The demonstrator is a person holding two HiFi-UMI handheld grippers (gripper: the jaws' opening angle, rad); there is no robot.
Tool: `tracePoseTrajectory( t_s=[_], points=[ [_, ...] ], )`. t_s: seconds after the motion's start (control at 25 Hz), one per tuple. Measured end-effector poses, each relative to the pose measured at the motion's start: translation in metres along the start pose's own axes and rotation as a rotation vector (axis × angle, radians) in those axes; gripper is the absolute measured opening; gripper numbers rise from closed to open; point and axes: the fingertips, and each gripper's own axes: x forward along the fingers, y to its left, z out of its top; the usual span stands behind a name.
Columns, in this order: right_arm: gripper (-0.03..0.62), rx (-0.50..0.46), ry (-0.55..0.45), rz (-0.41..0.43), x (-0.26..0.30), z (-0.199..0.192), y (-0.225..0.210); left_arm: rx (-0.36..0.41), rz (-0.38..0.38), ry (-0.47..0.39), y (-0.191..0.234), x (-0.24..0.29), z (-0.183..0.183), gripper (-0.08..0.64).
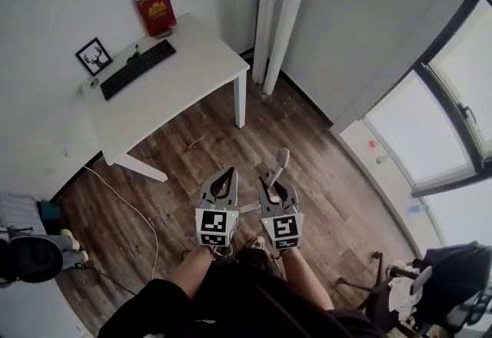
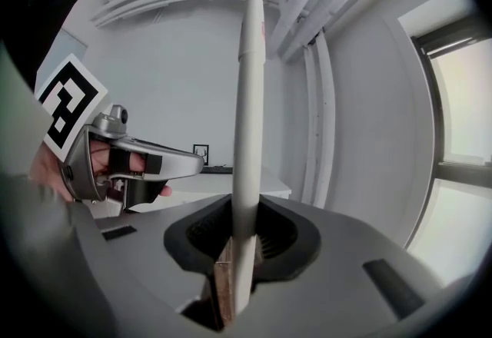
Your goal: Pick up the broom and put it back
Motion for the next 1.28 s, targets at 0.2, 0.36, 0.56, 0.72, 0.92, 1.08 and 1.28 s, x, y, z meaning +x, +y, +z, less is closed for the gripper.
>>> tracePoseTrajectory(
  t_s=[0.2, 0.36, 0.56, 0.72, 0.92, 1.08, 1.28],
  points=[
    [0.087, -0.013, -0.034, 0.017, 0.007, 0.015, 0.007, 0.043, 0.032, -0.003, 0.010, -0.006, 0.005, -0.003],
    [0.086, -0.043, -0.048, 0.033, 0.010, 0.023, 0.015, 0.020, 0.056, -0.021, 0.018, -0.014, 0.008, -0.003],
    [0.086, -0.070, -0.067, 0.040, 0.015, 0.030, 0.013, 0.005, 0.056, -0.034, 0.016, -0.018, 0.008, -0.002],
    [0.086, -0.069, -0.089, 0.050, 0.014, 0.039, 0.010, 0.030, 0.087, -0.048, 0.018, -0.021, 0.014, -0.002],
    [0.086, -0.049, -0.093, 0.057, 0.006, 0.038, 0.007, 0.029, 0.118, -0.044, 0.016, -0.026, 0.013, -0.002],
    [0.086, -0.050, -0.092, 0.064, 0.006, 0.036, 0.008, 0.048, 0.138, -0.007, 0.016, -0.029, 0.003, -0.002],
    [0.086, -0.052, -0.074, 0.079, 0.006, 0.023, 0.012, 0.043, 0.127, 0.030, 0.015, -0.022, -0.013, -0.003]
  ],
)
